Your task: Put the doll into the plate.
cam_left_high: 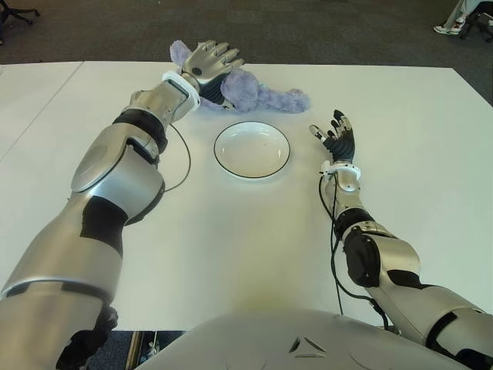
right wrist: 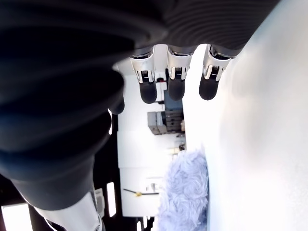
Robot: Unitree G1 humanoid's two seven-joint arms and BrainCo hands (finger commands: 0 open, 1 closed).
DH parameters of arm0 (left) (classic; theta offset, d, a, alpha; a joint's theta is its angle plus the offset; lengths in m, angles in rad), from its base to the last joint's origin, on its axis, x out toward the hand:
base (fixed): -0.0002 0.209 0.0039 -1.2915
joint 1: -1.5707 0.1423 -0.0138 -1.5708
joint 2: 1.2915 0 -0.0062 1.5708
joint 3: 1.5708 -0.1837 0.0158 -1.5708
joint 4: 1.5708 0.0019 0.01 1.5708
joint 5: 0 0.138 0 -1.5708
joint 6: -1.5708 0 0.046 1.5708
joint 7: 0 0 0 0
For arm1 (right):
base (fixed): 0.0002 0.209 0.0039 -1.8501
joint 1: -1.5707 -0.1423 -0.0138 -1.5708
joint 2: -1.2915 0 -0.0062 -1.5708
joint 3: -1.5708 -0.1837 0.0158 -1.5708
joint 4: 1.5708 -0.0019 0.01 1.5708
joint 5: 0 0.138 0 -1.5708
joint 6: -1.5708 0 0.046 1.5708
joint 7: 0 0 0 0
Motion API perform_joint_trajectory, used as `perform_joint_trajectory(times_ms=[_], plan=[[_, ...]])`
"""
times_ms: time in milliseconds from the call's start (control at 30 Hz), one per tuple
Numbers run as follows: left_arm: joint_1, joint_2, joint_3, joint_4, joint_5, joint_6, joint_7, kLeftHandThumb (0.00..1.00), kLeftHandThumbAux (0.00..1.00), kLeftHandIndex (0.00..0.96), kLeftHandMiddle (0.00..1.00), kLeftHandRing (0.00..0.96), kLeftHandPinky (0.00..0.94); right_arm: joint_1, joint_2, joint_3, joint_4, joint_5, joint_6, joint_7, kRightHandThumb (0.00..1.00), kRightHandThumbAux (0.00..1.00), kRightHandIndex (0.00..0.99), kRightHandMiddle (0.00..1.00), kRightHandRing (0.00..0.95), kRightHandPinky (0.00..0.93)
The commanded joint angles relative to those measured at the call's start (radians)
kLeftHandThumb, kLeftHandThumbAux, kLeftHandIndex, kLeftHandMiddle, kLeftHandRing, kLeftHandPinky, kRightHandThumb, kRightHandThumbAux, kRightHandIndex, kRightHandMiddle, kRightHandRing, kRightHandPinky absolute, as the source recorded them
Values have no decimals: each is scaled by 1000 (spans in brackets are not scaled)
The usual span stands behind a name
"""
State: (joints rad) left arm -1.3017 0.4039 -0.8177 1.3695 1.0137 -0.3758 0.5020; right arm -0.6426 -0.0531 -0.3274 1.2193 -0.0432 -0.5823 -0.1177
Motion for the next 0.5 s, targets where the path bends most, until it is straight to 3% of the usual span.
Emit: perform_joint_trajectory(times_ms=[33, 500], plan=[[-23, 17, -30, -6, 39, 21, 27, 0, 395, 0, 0, 0, 0, 211, 86, 2, 151, -2, 179, -7, 156, 843, 108, 67, 32, 29], [-75, 33, -70, -6, 66, 41, 40, 0, 373, 0, 0, 0, 0, 198, 87, -1, 151, -4, 183, -9, 134, 828, 105, 58, 22, 21]])
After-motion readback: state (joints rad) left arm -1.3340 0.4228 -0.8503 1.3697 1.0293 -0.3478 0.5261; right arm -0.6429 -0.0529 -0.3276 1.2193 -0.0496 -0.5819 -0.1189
